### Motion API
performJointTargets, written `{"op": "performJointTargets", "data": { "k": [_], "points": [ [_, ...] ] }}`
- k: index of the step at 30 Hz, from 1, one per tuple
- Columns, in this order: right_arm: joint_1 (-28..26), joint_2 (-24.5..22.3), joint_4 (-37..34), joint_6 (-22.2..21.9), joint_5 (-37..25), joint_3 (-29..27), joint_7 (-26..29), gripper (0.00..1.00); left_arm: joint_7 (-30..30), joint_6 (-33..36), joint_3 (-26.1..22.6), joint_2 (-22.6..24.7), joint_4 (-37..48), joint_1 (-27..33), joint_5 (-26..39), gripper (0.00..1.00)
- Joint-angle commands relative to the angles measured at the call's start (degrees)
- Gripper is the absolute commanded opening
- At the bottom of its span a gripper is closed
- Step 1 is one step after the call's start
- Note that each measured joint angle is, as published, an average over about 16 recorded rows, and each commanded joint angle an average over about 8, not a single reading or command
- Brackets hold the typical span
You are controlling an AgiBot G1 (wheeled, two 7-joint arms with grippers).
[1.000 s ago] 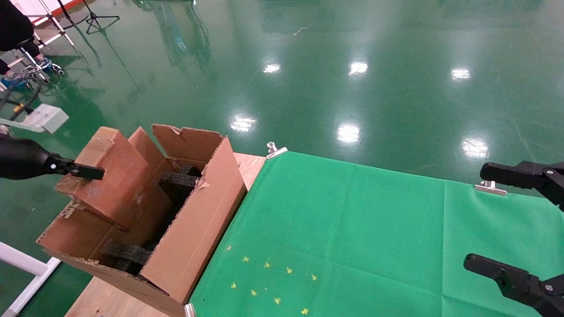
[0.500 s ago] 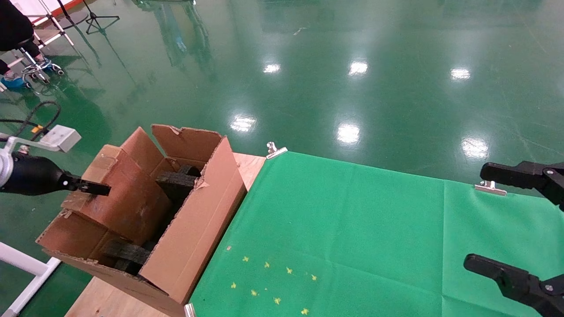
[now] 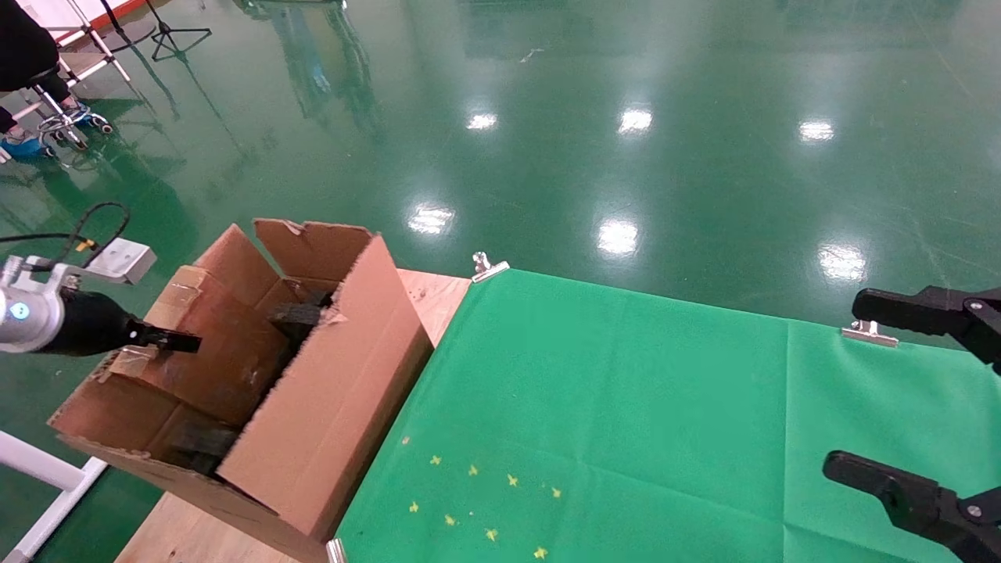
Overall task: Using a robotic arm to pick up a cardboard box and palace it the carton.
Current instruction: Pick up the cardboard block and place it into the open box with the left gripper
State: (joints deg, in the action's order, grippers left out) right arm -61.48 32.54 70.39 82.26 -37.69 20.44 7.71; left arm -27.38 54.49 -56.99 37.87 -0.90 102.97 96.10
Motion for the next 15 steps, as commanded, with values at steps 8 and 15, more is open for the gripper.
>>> {"op": "performJointTargets", "data": {
  "k": [8,15],
  "points": [
    [0.0,0.0,0.0,0.0,0.0,0.0,0.0,1.0,0.0,-3.3,0.7,1.9,1.0,-3.5,-1.1,0.0],
    [0.0,0.0,0.0,0.0,0.0,0.0,0.0,1.0,-0.3,-5.0,1.0,3.4,1.2,-5.9,-1.4,0.0]
  ]
}}
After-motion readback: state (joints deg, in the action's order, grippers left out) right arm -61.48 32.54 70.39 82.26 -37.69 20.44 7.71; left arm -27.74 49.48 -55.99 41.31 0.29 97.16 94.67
